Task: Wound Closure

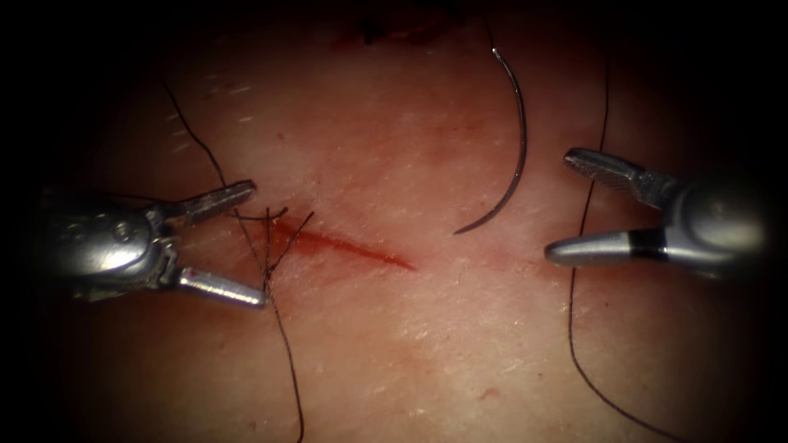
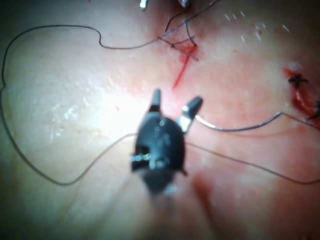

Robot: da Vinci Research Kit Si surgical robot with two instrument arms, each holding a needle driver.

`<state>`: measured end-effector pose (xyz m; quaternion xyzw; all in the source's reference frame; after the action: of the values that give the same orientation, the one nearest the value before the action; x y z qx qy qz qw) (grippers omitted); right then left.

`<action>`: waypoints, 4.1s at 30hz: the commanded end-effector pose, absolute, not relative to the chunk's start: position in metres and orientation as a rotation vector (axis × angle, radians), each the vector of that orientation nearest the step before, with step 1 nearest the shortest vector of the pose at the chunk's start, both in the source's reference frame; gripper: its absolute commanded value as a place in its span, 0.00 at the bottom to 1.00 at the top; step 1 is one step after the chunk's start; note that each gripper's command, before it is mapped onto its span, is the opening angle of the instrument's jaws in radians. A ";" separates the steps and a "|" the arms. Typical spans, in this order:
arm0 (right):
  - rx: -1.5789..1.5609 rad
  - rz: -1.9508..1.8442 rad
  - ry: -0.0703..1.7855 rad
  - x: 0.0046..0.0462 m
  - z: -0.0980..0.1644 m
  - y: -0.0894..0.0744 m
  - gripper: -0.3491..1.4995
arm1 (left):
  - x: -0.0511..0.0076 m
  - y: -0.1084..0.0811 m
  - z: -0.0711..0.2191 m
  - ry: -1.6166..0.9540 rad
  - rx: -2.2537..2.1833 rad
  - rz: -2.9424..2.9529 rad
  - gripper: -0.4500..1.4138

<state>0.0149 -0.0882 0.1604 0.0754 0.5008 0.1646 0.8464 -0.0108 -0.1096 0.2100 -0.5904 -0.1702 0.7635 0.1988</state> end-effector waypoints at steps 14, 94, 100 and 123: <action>0.161 0.360 1.053 0.0156 0.159 -0.089 0.85 | -0.0151 -0.111 0.209 -0.457 -1.346 2.108 0.73; -0.036 0.998 0.639 0.0206 0.160 -0.088 0.77 | -0.0227 -0.110 0.213 -0.308 -0.688 2.389 0.00; -0.039 1.053 0.540 0.0250 0.160 -0.088 0.77 | -0.0223 -0.110 0.213 -0.267 -0.676 2.405 0.00; -0.198 1.159 0.448 0.0259 0.163 -0.087 0.78 | -0.0220 -0.111 0.212 -0.147 -0.662 2.429 0.00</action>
<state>0.0252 -0.0854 0.1624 -0.0970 0.2092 0.5416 0.8084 -0.0210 -0.1095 0.2119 -0.2489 -0.0495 0.9190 0.3019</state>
